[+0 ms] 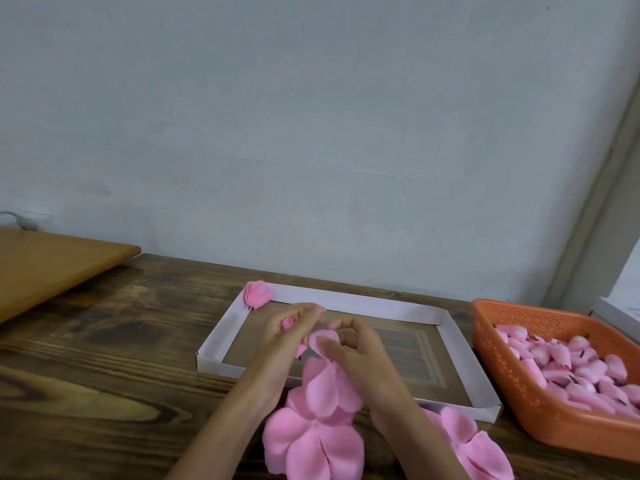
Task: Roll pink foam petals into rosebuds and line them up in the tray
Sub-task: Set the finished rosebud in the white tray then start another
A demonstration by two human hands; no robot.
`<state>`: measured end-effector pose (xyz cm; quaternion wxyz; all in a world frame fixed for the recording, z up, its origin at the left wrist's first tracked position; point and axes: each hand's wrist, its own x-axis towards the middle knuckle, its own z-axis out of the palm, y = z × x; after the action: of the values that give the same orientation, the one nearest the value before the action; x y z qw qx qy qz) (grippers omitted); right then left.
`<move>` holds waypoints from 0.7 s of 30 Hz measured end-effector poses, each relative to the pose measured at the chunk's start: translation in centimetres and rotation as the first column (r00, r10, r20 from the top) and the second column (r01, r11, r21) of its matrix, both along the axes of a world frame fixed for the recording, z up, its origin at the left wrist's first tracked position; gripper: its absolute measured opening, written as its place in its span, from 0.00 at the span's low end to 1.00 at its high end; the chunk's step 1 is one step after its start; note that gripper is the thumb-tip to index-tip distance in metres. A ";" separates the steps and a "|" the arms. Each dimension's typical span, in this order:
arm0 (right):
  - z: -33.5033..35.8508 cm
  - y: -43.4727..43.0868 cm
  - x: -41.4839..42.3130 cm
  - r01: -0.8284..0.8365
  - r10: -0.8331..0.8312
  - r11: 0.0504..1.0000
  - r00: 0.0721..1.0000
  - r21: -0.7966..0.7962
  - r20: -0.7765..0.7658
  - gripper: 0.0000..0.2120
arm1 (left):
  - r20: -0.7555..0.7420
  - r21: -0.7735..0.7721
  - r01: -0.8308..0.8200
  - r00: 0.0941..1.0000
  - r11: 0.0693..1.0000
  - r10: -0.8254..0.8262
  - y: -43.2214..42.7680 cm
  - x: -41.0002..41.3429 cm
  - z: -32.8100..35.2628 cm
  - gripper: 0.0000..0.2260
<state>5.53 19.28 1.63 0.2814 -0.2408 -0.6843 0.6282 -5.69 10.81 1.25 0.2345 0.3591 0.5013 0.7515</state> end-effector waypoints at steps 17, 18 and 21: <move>-0.2 -0.5 -0.3 0.035 -0.036 0.999 0.999 0.036 0.009 0.09 | 0.166 0.042 0.138 0.976 0.990 -0.143 -0.6 1.6 1.2 0.18; -0.1 -0.7 -0.3 0.014 -0.014 1.000 1.000 0.005 -0.009 0.10 | 0.174 0.055 0.141 0.973 0.988 -0.149 -0.5 1.7 1.3 0.17; -0.1 -0.9 -0.4 -0.010 0.010 1.000 0.999 -0.006 -0.037 0.11 | 0.160 0.058 0.129 0.978 0.990 -0.137 -0.5 2.2 1.4 0.14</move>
<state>5.09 18.37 1.54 0.2901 -0.2267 -0.6784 0.6358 -3.54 10.28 2.63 0.3161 0.3345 0.4371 0.7728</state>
